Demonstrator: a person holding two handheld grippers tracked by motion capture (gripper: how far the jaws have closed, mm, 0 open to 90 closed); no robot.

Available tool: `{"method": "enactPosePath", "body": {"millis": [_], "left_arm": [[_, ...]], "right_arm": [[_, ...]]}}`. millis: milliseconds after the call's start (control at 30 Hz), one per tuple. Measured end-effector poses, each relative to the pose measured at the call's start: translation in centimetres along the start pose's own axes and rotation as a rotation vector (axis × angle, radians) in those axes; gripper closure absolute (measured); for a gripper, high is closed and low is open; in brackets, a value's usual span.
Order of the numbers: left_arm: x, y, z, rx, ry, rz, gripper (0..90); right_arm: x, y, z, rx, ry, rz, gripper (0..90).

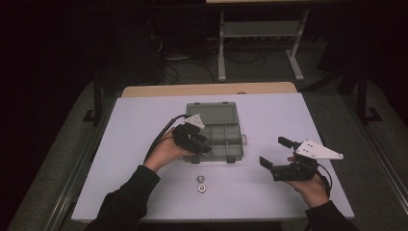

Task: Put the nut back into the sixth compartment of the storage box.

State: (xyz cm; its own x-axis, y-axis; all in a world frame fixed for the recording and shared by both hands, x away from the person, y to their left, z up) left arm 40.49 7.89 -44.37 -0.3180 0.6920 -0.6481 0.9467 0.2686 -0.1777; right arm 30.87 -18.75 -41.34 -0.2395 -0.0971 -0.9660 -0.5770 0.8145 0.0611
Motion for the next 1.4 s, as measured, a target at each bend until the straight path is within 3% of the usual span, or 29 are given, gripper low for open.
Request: {"method": "enactPosePath", "body": {"millis": [167,267,533,867,1400], "left_arm": [[-0.2,0.1,-0.2,-0.034,-0.007,0.003,18.8],[-0.3,-0.1,-0.3,-0.024,-0.011,-0.004,1.6],[-0.4,-0.6,-1.0,-0.032,-0.024,0.001,0.0],[-0.8,-1.6,-2.6,-0.037,-0.087,-0.018,0.0],[0.3,-5.6,-3.5,-0.011,-0.108,0.002,0.0]], "right_arm": [[0.0,0.0,0.0,0.001,0.0,-0.003,1.0],[0.0,0.0,0.0,0.002,0.0,-0.004,1.0],[0.0,0.0,0.0,0.001,-0.003,-0.004,1.0],[0.1,-0.1,0.0,0.0,0.003,-0.008,1.0],[0.1,-0.1,-0.1,0.007,0.0,-0.013,1.0]]}}
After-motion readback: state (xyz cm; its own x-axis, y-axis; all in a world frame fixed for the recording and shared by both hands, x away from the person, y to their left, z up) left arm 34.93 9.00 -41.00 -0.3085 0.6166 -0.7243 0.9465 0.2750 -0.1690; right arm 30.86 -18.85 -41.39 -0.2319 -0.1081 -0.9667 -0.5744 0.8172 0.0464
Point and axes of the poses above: each handheld gripper's, and its own axes: z roughly forward along the jaws, x roughly out of its underside, y roughly to its left, the point moved 6 cm from there along z, roughly forward along the jaws, and after that the axes turned 8 degrees about x, right-handed, at the moved point
